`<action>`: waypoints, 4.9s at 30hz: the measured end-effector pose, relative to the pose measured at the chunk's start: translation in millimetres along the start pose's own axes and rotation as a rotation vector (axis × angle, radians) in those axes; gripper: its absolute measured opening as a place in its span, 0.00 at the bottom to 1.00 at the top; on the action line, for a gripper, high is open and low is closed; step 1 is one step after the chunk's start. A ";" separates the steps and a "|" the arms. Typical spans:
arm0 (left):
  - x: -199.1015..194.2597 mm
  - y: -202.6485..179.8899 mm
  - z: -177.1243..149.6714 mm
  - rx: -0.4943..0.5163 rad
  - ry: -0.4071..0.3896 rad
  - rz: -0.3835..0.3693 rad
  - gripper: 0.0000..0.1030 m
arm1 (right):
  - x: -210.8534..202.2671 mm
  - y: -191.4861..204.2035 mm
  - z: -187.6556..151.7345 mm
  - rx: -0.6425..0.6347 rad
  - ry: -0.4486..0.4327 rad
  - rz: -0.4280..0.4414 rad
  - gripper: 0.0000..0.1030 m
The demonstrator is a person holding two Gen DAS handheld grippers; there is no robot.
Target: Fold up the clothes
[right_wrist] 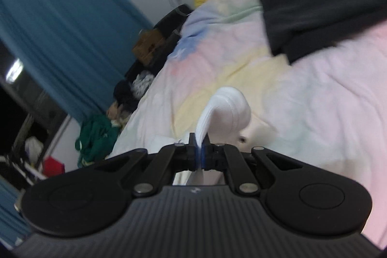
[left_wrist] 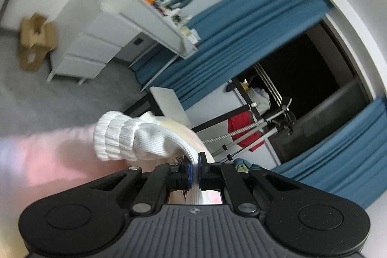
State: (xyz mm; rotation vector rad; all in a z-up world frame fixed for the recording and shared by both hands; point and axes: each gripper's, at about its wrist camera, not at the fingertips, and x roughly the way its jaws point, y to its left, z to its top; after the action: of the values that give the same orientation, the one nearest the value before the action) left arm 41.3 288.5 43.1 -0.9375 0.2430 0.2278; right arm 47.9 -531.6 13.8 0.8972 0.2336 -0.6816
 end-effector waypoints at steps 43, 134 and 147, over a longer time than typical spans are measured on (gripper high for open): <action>188.1 33.2 -47.6 -0.068 0.385 0.028 0.78 | 142.7 24.4 -63.2 -0.053 0.241 0.185 0.55; 52.2 53.0 -27.9 0.139 0.367 0.431 0.78 | 165.3 -37.4 -75.8 0.229 0.514 0.230 0.46; -31.7 3.5 -40.8 0.319 0.272 0.422 0.78 | 160.8 -32.9 -59.9 0.087 0.476 0.227 0.17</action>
State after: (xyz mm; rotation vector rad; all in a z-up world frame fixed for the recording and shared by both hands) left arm 5.8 254.5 26.9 -0.5896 0.7100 0.4364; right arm 155.8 -570.8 -118.0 1.1441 0.5198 -0.2610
